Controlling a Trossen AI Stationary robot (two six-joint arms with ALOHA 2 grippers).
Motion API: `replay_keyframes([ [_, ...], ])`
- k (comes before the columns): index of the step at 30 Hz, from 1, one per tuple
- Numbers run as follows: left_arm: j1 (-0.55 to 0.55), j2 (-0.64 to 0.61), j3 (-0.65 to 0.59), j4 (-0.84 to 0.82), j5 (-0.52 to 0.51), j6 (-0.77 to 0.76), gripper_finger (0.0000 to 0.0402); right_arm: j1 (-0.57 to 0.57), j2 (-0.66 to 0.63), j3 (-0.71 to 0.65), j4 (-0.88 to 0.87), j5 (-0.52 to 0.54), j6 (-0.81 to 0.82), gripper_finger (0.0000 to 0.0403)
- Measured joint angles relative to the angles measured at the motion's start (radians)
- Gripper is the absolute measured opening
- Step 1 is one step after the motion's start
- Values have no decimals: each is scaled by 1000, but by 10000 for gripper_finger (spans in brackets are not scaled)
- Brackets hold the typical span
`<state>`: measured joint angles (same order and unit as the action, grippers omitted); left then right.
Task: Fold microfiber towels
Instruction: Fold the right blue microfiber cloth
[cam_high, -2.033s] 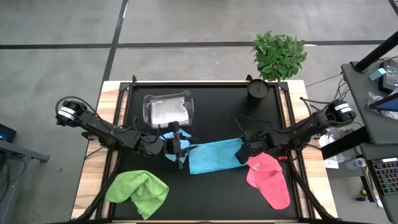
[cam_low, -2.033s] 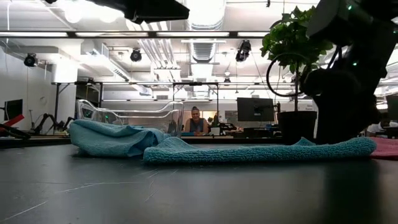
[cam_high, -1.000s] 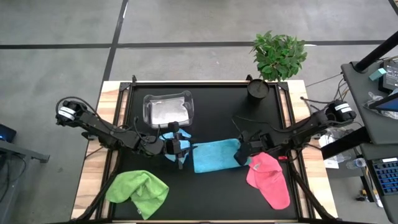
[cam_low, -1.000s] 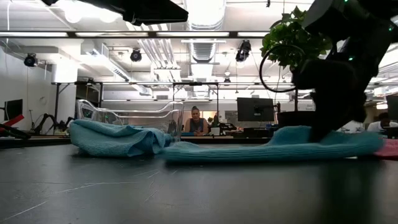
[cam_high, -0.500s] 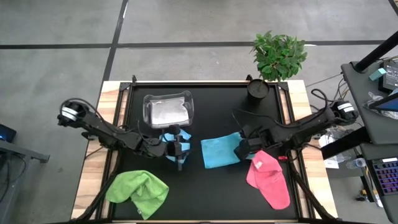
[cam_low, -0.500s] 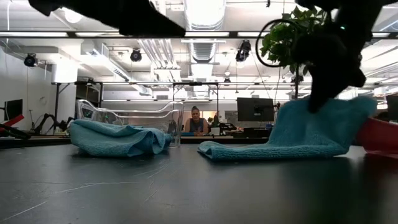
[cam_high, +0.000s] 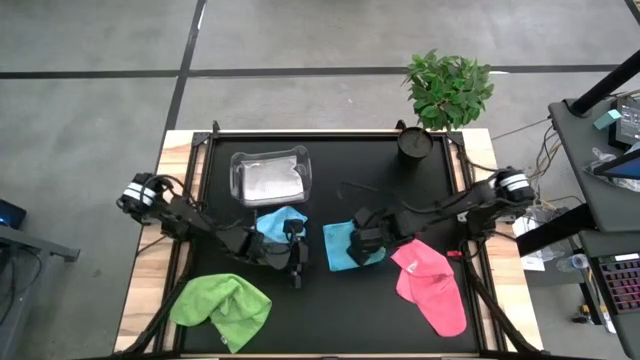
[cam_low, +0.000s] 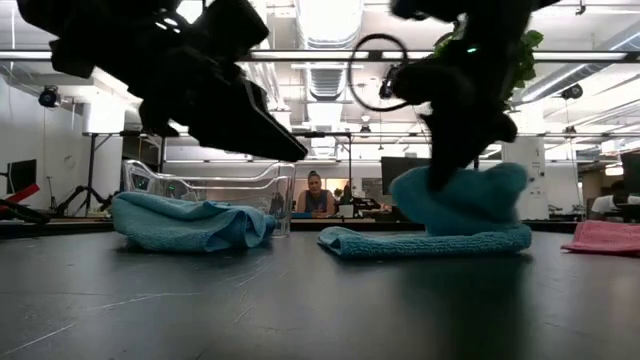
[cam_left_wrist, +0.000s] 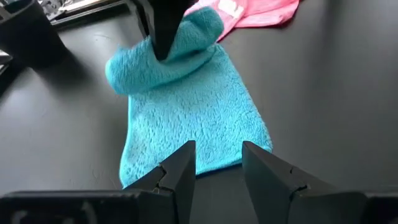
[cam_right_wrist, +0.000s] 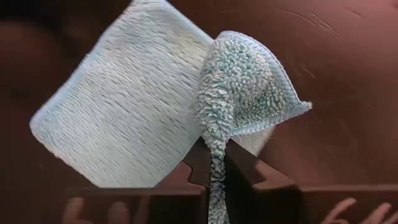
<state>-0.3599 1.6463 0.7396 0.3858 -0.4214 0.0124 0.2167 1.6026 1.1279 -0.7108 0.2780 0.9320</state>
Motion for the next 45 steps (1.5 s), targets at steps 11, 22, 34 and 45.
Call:
replay_keyframes([
  [11, 0, 2, -11, -2, -2, -8, 116, -18, 203, 180, -18, -14, -68, 16],
  [22, 0, 3, -9, 2, -2, -10, 116, -24, 223, 219, 28, 48, -69, 124],
  [34, 3, 3, -21, -6, -2, -33, 116, -22, 192, 221, 115, 11, -265, 202],
  [45, 8, 3, -36, -10, -2, -36, 116, -12, 146, 178, 165, -15, -580, 203],
])
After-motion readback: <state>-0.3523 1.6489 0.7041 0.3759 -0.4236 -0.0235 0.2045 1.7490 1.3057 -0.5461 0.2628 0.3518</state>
